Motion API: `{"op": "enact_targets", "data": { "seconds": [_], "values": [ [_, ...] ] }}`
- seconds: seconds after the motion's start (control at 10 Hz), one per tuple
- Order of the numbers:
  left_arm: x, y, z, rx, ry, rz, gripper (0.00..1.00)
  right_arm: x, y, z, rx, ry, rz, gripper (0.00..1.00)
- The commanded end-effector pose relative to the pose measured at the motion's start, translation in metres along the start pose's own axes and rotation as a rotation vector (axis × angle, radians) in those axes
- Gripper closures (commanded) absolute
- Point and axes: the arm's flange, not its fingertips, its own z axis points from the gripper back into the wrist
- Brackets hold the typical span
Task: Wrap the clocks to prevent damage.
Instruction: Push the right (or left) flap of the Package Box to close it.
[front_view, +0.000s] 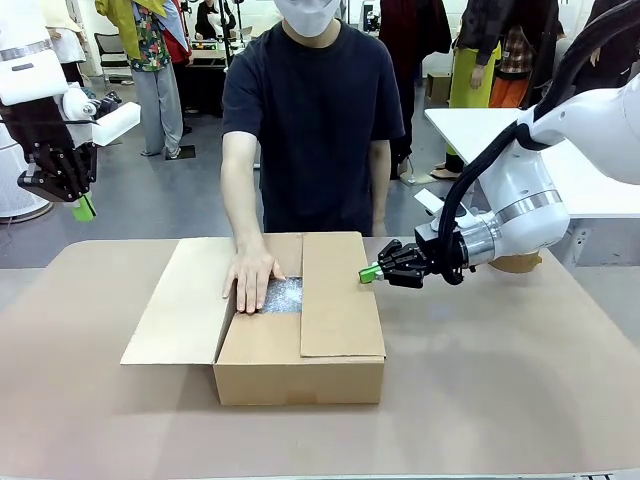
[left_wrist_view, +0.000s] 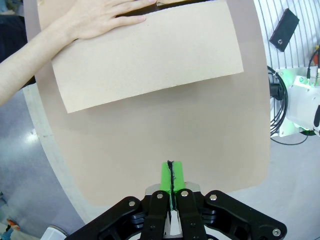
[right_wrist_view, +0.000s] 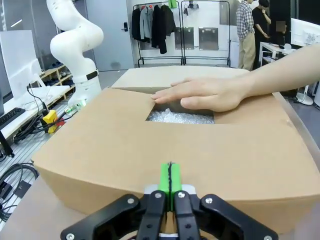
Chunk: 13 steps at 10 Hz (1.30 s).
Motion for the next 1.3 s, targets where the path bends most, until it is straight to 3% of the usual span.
{"op": "enact_targets", "data": {
  "seconds": [0.0, 0.4, 0.5, 1.2],
  "values": [
    [0.0, -0.001, 0.001, 0.012, 0.006, 0.019, 0.99, -0.035, -0.007, -0.007, -0.056, 0.159, -0.005, 0.99],
    [0.0, -0.001, 0.001, 0.012, 0.006, 0.019, 0.99, -0.032, -0.004, -0.008, -0.016, 0.192, 0.024, 0.99],
    [0.0, -0.001, 0.001, 0.012, 0.006, 0.019, 0.99, 0.004, -0.001, -0.001, 0.001, 0.031, 0.015, 0.99],
    [0.0, 0.0, 0.0, 0.0, 0.0, 0.0, 0.99, 0.004, -0.001, -0.001, 0.001, 0.031, 0.015, 0.99]
  ]
}}
